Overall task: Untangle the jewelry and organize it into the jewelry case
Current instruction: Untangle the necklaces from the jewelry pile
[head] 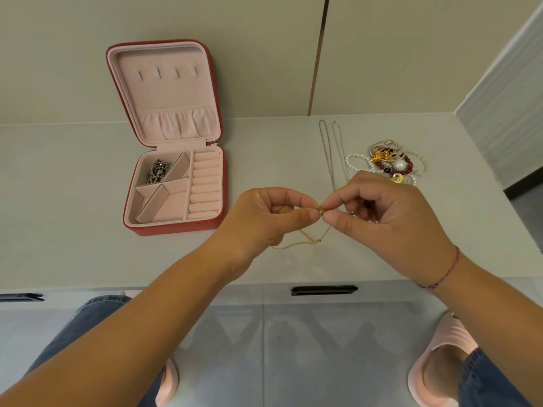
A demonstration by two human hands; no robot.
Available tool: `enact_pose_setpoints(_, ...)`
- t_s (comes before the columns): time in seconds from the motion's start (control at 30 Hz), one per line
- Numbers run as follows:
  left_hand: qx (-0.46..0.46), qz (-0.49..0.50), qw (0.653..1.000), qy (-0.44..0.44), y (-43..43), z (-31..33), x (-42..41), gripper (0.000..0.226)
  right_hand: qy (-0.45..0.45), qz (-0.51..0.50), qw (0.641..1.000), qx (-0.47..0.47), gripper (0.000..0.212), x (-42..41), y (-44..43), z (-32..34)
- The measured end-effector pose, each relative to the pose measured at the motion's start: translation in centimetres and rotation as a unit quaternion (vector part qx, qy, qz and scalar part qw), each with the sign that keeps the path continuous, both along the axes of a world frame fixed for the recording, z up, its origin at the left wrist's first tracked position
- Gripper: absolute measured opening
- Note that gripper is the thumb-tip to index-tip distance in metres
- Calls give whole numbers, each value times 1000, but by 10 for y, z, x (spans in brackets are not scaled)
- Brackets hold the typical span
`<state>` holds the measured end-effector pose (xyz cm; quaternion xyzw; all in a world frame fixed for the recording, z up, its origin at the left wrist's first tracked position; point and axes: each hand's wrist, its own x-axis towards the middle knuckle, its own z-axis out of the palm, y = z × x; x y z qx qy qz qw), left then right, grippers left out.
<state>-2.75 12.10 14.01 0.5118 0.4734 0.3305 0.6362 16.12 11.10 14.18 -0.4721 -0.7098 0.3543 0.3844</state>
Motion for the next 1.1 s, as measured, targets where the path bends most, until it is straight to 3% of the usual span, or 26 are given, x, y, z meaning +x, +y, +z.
enact_pose_setpoints(0.1,-3,-3,1000,0,-1,0,1,2,0,-4,1000,-7,11,-1,-1,1)
enact_pose_setpoints(0.17,-3,-4,1000,9,-1,-1,1,12,14,-6,1000,-27,4,-2,-1,2)
enact_pose_setpoints(0.3,-6,-13,1000,19,-2,1,2,15,113,-24,983,-145,2,-6,-3,4)
enact_pose_setpoints(0.5,-6,-37,999,27,-3,2,1,16,223,-34,935,-275,19,-7,0,1)
enact_pose_setpoints(0.67,-9,-53,998,25,-2,-1,0,16,182,-55,949,-252,28,-9,0,-1)
enact_pose_setpoints(0.8,-22,-55,998,-4,-3,-3,-1,12,136,-71,964,-215,8,-6,2,3)
enact_pose_setpoints(1.1,-30,-57,998,14,-1,-2,0,18,43,-85,981,-170,11,-7,0,3)
